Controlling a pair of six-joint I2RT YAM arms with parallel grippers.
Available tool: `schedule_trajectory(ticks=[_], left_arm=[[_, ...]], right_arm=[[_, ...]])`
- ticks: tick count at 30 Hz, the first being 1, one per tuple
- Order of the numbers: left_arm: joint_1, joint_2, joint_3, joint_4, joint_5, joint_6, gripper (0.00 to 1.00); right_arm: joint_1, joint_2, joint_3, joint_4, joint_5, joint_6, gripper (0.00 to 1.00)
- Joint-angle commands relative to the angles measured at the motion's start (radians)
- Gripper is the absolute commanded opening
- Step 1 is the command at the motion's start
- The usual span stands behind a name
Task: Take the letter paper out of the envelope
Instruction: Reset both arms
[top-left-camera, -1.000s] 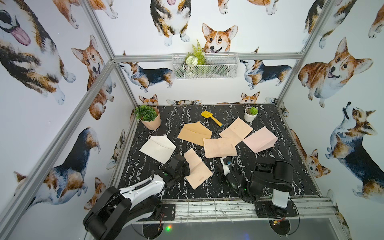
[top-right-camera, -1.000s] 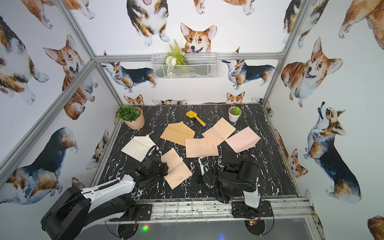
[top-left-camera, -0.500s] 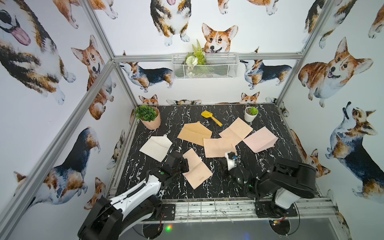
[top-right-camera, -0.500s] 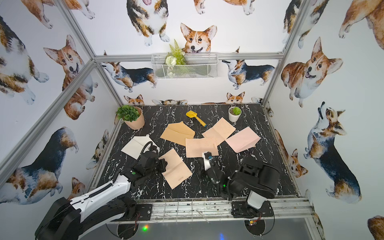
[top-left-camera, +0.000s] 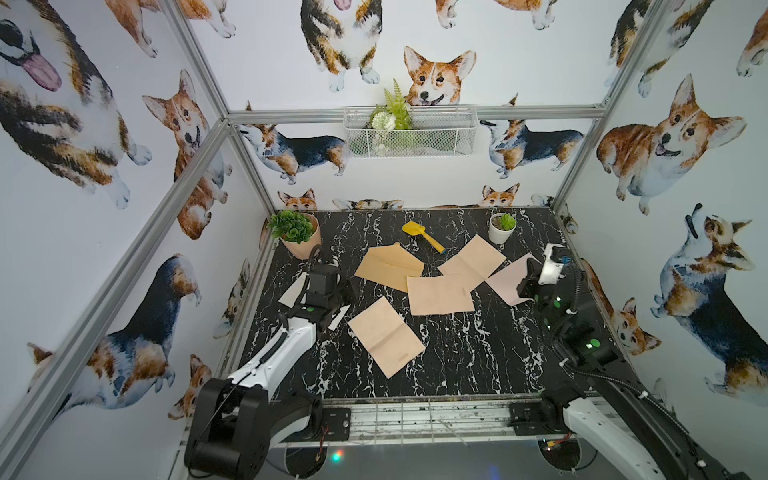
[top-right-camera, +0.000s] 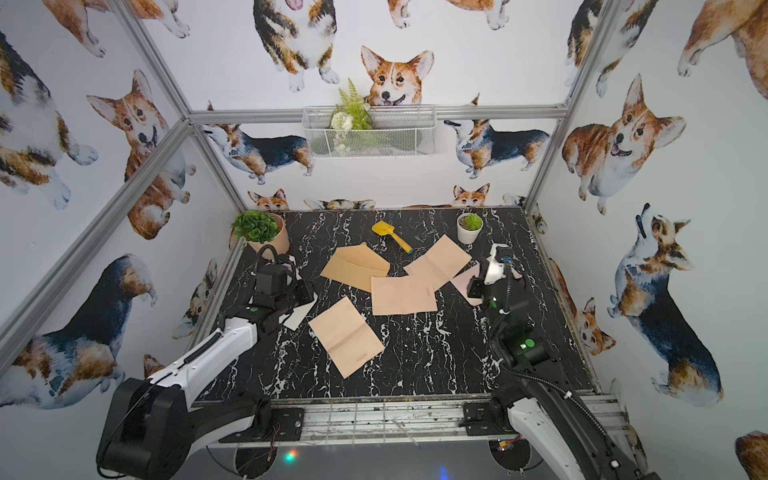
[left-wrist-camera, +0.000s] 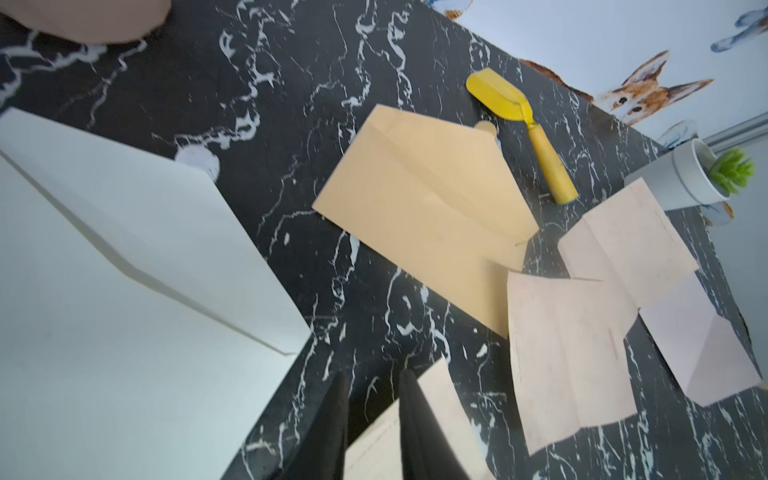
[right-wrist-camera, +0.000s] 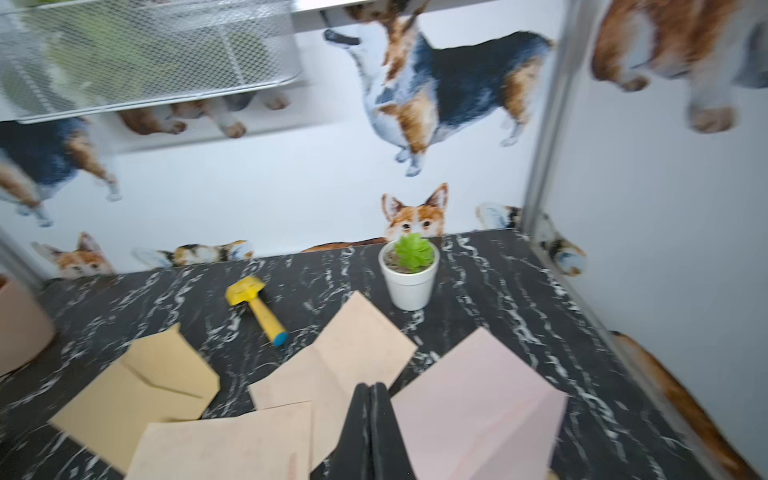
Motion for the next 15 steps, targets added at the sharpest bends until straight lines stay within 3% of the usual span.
schedule_trajectory(ticks=[1,4,6,8,11,15], left_arm=[[0.068,0.032,0.036,0.067,-0.017,0.095,0.37],[0.103,0.015,0.02,0.139,-0.063,0.149,0.46],[0.115,0.001,0.004,0.195,-0.122,0.206,0.53],[0.118,0.002,-0.015,0.251,-0.146,0.262,0.62],[0.123,0.035,-0.075,0.379,-0.146,0.345,0.76],[0.132,0.133,-0.128,0.507,-0.137,0.439,0.8]], right_arm=[[-0.202,0.03,-0.014,-0.079,-0.213,0.012,0.1],[-0.286,0.164,-0.034,-0.007,-0.276,0.041,0.18],[-0.294,0.259,-0.03,0.029,-0.182,0.025,0.31],[-0.294,0.299,-0.067,0.124,-0.107,0.01,0.35],[-0.294,0.346,-0.186,0.398,-0.17,-0.044,0.38],[-0.294,0.528,-0.326,0.778,-0.184,-0.104,0.4]])
